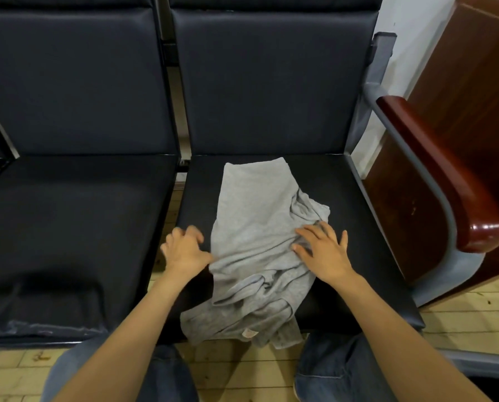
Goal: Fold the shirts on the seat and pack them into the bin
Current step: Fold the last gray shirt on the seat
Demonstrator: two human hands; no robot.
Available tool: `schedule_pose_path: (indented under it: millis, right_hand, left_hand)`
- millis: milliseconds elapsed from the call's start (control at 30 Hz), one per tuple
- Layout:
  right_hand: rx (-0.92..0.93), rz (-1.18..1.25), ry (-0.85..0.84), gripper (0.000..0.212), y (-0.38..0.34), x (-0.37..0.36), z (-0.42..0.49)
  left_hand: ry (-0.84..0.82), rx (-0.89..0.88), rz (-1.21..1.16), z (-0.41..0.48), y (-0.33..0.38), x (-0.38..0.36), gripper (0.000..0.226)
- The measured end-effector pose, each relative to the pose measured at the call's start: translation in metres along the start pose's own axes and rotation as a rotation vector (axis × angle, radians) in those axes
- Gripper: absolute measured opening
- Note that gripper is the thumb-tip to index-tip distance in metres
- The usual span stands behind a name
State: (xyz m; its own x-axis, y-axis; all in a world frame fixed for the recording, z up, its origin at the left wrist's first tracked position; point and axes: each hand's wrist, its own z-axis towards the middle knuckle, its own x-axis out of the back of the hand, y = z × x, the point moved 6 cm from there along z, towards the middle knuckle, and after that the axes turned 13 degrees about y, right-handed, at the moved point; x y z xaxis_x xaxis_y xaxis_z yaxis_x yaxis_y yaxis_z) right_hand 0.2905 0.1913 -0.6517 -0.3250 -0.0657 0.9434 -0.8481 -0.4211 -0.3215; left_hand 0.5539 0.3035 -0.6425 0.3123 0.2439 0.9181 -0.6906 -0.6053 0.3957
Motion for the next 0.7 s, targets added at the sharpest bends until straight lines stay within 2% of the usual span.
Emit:
schedule_pose_path:
  millis: [67, 100, 167, 233, 300, 367, 400, 500, 567, 600, 633, 700]
  right_hand:
    - [-0.020, 0.084, 0.094, 0.042, -0.003, 0.002, 0.002]
    - [-0.031, 0.136, 0.173, 0.039, -0.004, 0.007, 0.004]
    - [-0.084, 0.209, 0.330, 0.038, -0.001, 0.017, 0.014]
    - [-0.232, 0.264, 0.352, 0.046, 0.010, 0.026, 0.034]
    - [-0.391, 0.274, 0.244, 0.051, 0.025, 0.024, 0.057]
    - [-0.439, 0.208, 0.131, 0.037, 0.033, 0.019, 0.072]
    - [-0.437, 0.218, 0.130, 0.027, 0.035, 0.020, 0.077]
    - [-0.466, 0.517, 0.264, 0.014, 0.038, 0.036, 0.083]
    - [-0.482, 0.657, 0.394, 0.016, 0.043, 0.058, 0.083]
    - [-0.500, 0.676, 0.405, 0.017, 0.048, 0.065, 0.082]
    - [-0.536, 0.633, 0.357, 0.019, 0.056, 0.068, 0.080]
    - [-0.605, 0.289, 0.062, 0.024, 0.075, 0.064, 0.070]
  left_hand:
    - [0.090, -0.176, -0.320, -0.005, 0.024, 0.006, 0.039]
    - [0.084, -0.278, -0.394, -0.009, 0.038, 0.005, 0.039]
    - [-0.010, -0.423, -0.379, -0.017, 0.064, -0.010, 0.041]
    - [-0.198, -0.396, -0.259, -0.020, 0.074, -0.036, 0.054]
    - [-0.335, -0.334, -0.111, -0.019, 0.069, -0.054, 0.068]
    - [-0.382, -0.311, -0.041, -0.017, 0.062, -0.060, 0.079]
    - [-0.387, -0.305, -0.027, -0.015, 0.060, -0.060, 0.083]
    - [-0.392, -0.286, 0.005, -0.013, 0.054, -0.056, 0.089]
    - [-0.402, -0.257, 0.022, -0.014, 0.049, -0.049, 0.086]
    - [-0.413, -0.234, 0.030, -0.015, 0.045, -0.044, 0.084]
    - [-0.423, -0.207, 0.040, -0.016, 0.042, -0.038, 0.081]
    - [-0.393, -0.163, 0.061, -0.017, 0.037, -0.024, 0.068]
